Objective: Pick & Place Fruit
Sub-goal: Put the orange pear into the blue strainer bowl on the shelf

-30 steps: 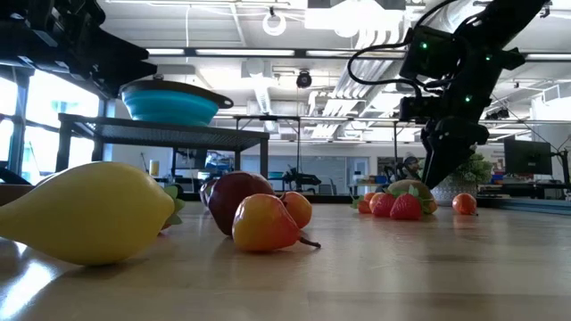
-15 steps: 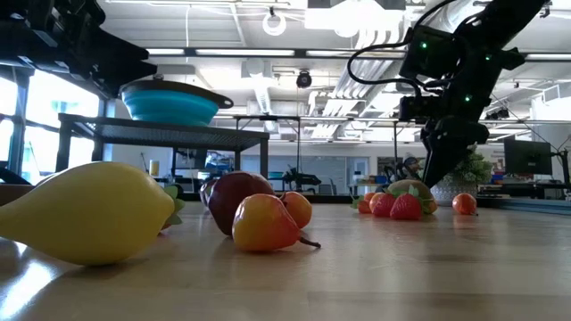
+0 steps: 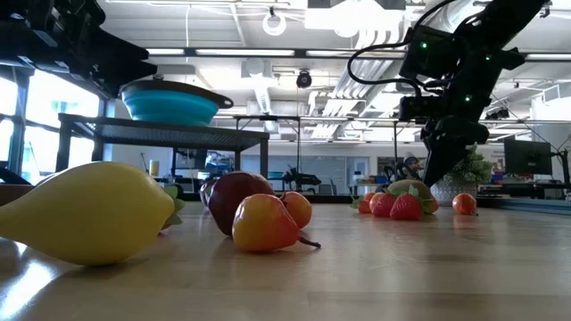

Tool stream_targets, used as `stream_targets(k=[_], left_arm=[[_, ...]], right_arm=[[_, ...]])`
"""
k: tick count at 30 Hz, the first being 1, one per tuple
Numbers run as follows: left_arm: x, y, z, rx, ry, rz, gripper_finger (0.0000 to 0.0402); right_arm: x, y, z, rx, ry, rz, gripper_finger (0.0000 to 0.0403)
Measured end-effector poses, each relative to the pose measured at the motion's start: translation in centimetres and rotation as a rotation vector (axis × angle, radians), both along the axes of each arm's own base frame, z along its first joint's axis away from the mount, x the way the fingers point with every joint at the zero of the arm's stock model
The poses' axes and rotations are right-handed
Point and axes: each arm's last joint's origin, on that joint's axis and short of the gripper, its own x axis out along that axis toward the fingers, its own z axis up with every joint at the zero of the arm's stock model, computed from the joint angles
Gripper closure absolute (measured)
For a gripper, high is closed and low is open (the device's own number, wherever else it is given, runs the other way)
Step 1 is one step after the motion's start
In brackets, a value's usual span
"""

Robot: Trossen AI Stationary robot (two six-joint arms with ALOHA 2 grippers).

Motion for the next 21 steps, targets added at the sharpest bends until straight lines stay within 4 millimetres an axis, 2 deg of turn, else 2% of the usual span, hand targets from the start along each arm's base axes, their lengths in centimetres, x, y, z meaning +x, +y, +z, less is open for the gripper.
stream_targets(k=[12, 21], left_arm=[[0.0, 0.0, 0.0, -0.001, 0.000, 0.000, 0.0217], [0.0, 0.0, 0.0, -0.002, 0.000, 0.001, 0.0217]], right_arm=[[-0.1, 0.0, 0.3, -0.009, -0.013, -0.010, 0.0399], [-1.5, 0.1, 2.2, -0.092, -0.056, -0.072, 0.0399]])
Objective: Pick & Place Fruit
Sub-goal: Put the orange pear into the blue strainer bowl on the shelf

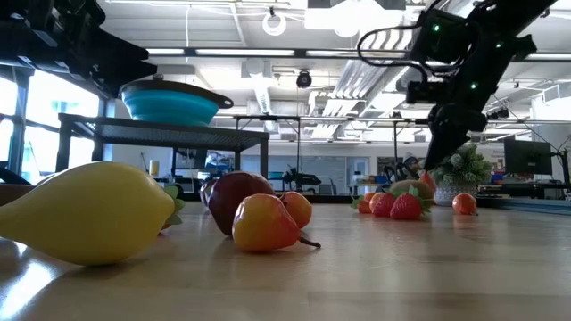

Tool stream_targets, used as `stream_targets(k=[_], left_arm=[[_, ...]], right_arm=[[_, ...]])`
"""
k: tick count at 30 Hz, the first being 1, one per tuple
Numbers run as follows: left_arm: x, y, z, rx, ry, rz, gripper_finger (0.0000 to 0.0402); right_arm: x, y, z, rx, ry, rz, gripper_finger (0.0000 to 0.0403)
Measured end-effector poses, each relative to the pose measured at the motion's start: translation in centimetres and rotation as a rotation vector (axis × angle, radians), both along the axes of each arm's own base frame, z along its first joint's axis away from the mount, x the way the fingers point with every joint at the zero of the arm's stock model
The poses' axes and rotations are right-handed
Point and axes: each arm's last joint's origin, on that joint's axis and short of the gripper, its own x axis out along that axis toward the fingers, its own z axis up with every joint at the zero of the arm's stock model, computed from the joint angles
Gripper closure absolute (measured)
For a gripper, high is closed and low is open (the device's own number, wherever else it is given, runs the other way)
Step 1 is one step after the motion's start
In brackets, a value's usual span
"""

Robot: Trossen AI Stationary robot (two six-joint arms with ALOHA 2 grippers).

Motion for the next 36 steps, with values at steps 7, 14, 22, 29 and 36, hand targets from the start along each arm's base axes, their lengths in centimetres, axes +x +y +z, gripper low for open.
stream_targets(k=[7, 14, 22, 29, 36], left_arm=[[0.0, 0.0, 0.0, 0.001, 0.000, 0.000, 0.0217], [0.0, 0.0, 0.0, 0.002, 0.000, 0.000, 0.0217], [0.0, 0.0, 0.0, 0.002, 0.000, 0.000, 0.0217], [0.0, 0.0, 0.0, 0.001, -0.001, 0.000, 0.0217], [0.0, 0.0, 0.1, -0.002, -0.012, 0.000, 0.0217]], right_arm=[[-0.7, 0.2, 2.2, -0.097, -0.141, -0.046, 0.0399], [-0.3, 0.5, 4.3, -0.148, -0.353, -0.052, 0.0399], [1.5, 1.0, 6.7, -0.219, -0.628, 0.052, 0.0399], [2.3, 2.1, 8.5, -0.223, -0.826, 0.146, 0.0399], [2.8, 3.1, 9.1, -0.233, -0.899, 0.196, 0.0399]])
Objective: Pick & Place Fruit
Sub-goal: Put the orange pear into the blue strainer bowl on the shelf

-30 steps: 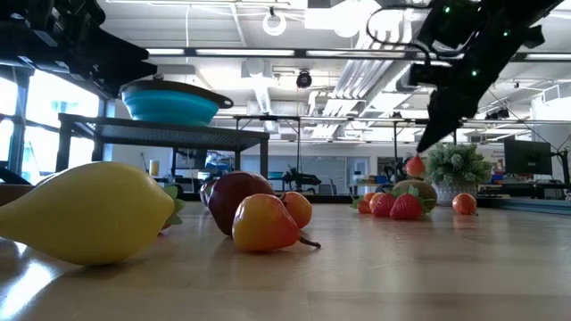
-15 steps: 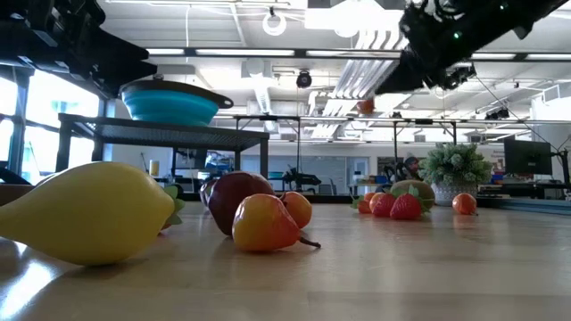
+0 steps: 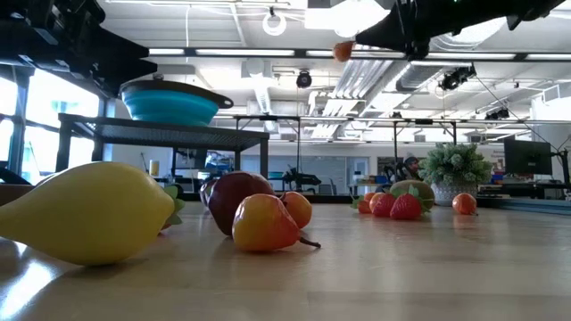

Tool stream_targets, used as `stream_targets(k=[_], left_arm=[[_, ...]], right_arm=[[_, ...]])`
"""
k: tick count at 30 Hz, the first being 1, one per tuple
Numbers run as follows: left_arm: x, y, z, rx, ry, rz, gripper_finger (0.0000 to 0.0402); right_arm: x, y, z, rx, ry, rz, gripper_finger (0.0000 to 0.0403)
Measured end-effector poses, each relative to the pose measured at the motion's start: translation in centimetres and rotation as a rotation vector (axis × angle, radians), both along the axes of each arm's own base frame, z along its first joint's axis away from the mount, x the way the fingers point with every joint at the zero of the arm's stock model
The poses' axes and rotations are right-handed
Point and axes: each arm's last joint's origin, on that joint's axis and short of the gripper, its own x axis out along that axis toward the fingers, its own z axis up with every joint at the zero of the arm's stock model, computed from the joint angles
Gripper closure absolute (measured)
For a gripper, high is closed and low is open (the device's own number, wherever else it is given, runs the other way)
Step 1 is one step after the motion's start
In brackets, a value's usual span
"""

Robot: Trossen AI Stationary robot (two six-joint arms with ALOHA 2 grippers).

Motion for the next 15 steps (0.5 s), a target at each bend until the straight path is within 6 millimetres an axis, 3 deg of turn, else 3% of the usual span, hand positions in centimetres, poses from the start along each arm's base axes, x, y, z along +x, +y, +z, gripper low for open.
stream_targets(k=[15], left_arm=[[0.0, 0.1, 0.5, 0.038, -0.049, 0.034, 0.0217]], right_arm=[[4.1, 0.4, -1.9, -0.023, -0.107, 0.025, 0.0399]])
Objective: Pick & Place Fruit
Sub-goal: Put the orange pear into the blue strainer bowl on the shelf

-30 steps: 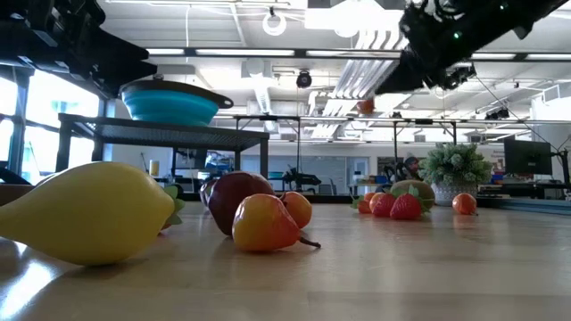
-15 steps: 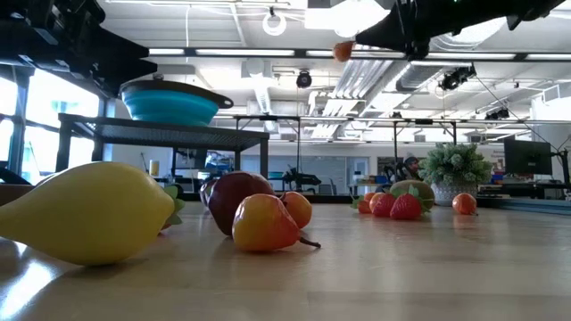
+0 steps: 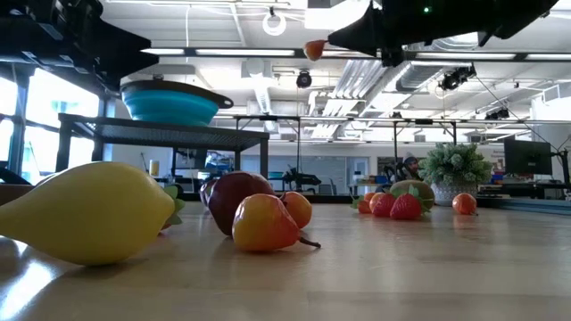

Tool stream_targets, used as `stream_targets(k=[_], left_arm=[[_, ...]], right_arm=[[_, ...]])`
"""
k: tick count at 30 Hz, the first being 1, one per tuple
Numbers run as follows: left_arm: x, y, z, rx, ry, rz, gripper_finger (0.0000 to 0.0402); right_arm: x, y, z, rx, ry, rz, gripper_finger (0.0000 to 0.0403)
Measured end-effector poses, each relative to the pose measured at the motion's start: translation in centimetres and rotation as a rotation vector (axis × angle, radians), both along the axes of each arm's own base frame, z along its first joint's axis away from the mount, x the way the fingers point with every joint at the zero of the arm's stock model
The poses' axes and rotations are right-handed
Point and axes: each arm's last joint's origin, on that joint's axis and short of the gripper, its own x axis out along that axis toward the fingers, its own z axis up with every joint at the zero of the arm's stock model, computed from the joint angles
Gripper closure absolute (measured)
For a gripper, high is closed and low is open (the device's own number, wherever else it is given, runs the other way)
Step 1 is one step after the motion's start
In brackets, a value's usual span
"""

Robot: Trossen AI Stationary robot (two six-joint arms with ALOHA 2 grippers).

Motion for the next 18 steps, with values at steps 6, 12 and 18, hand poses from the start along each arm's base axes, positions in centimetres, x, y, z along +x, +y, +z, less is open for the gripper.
stream_targets(k=[6, 12, 18], left_arm=[[0.0, 0.1, 0.2, -0.007, -0.017, 0.045, 0.0217], [0.8, 0.1, 0.4, -0.009, -0.034, 0.048, 0.0217], [2.4, 0.0, -0.1, -0.005, 0.014, 0.048, 0.0217]], right_arm=[[1.4, 0.5, -0.6, -0.016, -0.085, 0.051, 0.0399], [1.9, 0.5, -0.9, -0.020, -0.107, 0.087, 0.0399], [1.9, 0.6, -0.9, -0.014, -0.116, 0.089, 0.0399]])
